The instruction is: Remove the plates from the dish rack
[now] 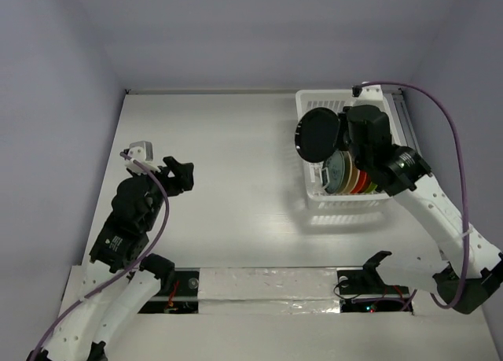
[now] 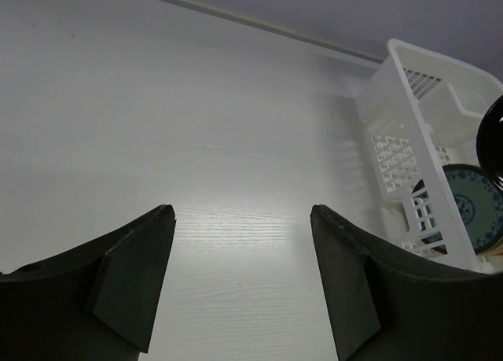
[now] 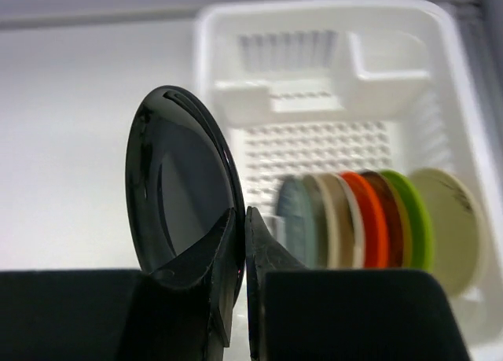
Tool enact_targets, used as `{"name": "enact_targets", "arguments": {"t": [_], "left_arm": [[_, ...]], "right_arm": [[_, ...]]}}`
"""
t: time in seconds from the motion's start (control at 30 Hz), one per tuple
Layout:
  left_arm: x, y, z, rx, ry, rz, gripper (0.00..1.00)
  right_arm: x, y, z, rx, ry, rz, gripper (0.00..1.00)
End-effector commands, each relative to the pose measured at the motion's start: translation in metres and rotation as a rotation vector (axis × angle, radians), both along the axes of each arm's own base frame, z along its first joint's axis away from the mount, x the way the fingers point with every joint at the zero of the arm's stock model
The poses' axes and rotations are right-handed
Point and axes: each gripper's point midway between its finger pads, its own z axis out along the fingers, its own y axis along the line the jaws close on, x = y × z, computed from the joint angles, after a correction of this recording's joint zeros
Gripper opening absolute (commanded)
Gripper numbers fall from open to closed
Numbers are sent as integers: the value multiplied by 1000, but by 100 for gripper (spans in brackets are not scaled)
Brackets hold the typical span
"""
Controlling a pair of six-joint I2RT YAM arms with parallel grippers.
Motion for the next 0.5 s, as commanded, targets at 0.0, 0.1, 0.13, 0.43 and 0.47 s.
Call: {"name": "enact_targets", "arguments": {"t": [0.0,0.1,0.13,0.43,0.47], "left_arm": [[3,3,13,-33,-51,14,67],[3,5,14,-34,-54,24,67],[3,8,14,-35,-56,39,67],[-5,26,27,-64,-114,112,69],[-5,26,27,-64,-113,112,69]], "right_arm": [[7,68,38,231,-125,220,0],[18,130,19,307,-93,340,0],[21,147,13,324,-82,367,0],[46,335,-70,428,108,604,0],[46,347,-79,430,123,615,0]]}}
